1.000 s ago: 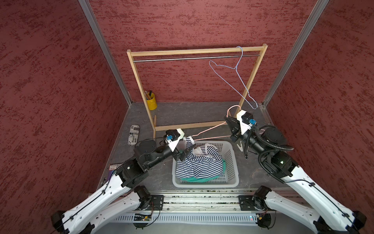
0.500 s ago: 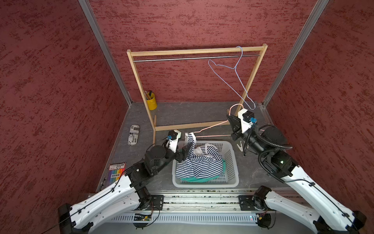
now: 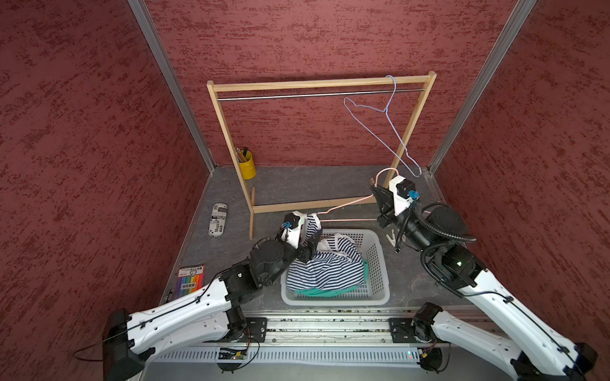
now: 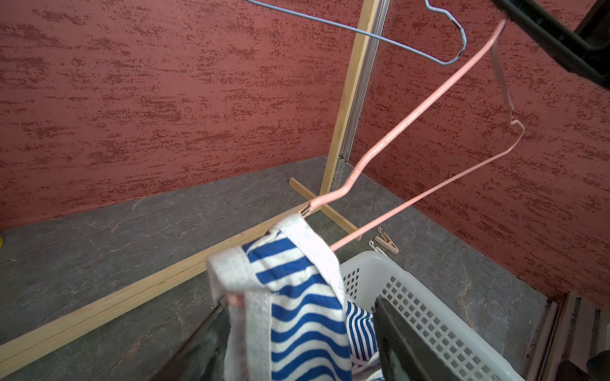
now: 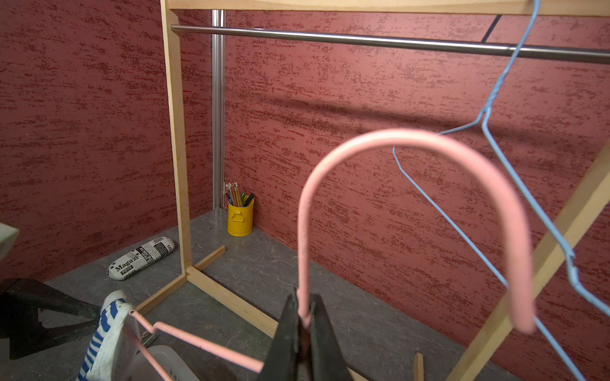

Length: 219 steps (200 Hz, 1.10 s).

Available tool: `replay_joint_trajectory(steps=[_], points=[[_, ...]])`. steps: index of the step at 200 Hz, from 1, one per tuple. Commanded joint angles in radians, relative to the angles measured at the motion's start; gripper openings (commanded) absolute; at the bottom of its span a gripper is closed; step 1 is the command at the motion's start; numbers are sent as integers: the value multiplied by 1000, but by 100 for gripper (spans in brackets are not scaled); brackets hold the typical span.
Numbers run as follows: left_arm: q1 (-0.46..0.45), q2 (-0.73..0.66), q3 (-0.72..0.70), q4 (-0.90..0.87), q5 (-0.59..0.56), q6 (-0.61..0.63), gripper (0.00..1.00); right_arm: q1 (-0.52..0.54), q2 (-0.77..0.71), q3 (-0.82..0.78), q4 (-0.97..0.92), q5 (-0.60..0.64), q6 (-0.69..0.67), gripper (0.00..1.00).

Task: Remove the clothespins securing tank tops to the hanger
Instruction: Remove the tank top from the hanger, then place the tank top in the basket.

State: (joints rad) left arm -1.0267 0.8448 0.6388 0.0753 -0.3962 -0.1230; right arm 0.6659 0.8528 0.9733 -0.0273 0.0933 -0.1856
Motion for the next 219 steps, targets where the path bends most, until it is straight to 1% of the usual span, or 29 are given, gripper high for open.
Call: replay_joint_trajectory(steps=[1,10,13,40,49,57,66,80,103,119,133,150,170,184,202,219], points=[[-6,9,32,29,-17,17,61,-5,-10,29,46,18,19,0],[-4,14,35,27,-33,14,58,-5,-12,29,44,18,20,0],[-3,15,37,23,-39,13,56,-5,-15,27,44,17,20,0],[-3,25,47,11,-50,23,21,-4,-31,23,46,15,21,0],[-2,25,47,6,-49,23,13,-5,-34,23,40,22,20,0],[-1,22,47,2,-54,23,9,-5,-34,25,31,31,19,0],[-2,15,44,-3,-61,25,0,-5,-36,27,25,37,18,0],[1,-3,42,-19,-81,29,0,-6,-44,22,23,47,13,0],[6,-74,22,-31,-123,33,0,-6,-48,24,5,83,-2,0],[16,-129,4,-44,-128,32,0,-11,-44,24,-8,97,-12,0],[24,-161,-5,-70,-108,24,0,-17,-42,22,-10,102,-17,0],[26,-172,-14,-92,-29,18,0,-27,-41,15,4,109,-19,0],[24,-155,-23,-111,23,-12,0,-46,-49,10,28,133,-27,0],[24,-141,-38,-86,81,-24,0,-64,-55,11,56,143,-28,0],[24,-103,-60,-16,188,-28,0,-89,-60,24,85,110,-14,0],[21,-33,-61,30,309,-34,0,-117,-31,66,67,50,12,0]])
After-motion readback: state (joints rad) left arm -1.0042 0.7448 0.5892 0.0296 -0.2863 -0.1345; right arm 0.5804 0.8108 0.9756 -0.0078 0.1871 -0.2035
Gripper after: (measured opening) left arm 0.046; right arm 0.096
